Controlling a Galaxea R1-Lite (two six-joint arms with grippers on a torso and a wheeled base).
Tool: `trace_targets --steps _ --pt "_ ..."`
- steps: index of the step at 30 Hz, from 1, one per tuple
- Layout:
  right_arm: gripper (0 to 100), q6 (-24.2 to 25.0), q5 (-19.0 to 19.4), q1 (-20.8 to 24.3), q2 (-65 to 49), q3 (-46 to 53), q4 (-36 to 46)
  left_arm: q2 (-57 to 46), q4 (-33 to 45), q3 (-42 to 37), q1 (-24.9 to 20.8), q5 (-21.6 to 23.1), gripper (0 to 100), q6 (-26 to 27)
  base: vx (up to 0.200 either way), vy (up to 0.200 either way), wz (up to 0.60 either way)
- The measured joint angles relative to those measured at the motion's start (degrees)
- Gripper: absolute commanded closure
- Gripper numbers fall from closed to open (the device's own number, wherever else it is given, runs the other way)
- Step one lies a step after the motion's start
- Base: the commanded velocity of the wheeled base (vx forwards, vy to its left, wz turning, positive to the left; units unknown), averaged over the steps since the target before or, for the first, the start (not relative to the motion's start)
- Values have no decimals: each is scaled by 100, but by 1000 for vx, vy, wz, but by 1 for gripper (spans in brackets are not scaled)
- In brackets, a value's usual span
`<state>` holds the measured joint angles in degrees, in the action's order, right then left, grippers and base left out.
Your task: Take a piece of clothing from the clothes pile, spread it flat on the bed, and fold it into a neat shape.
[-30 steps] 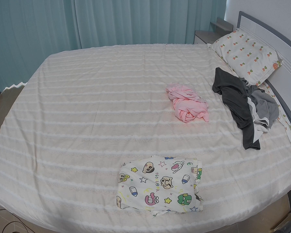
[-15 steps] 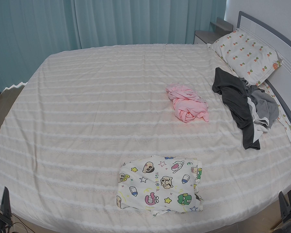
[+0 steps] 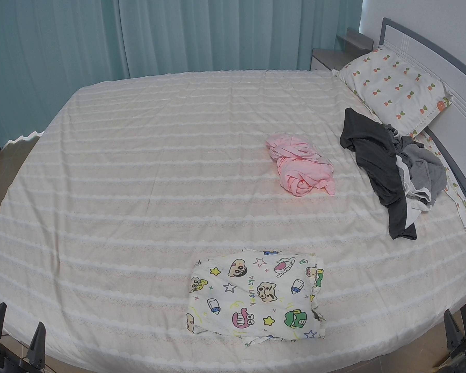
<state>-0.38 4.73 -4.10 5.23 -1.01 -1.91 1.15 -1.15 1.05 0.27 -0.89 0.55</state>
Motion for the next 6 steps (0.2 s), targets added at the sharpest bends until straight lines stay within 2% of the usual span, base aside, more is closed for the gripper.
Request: trace_targets --steps 3,6 --pt "0 69 140 0 0 0 -22 -24 -22 -4 -5 -193 0 -278 0 0 0" --pt "0 289 249 0 0 0 -33 -38 -33 -4 -9 -239 0 -336 0 0 0"
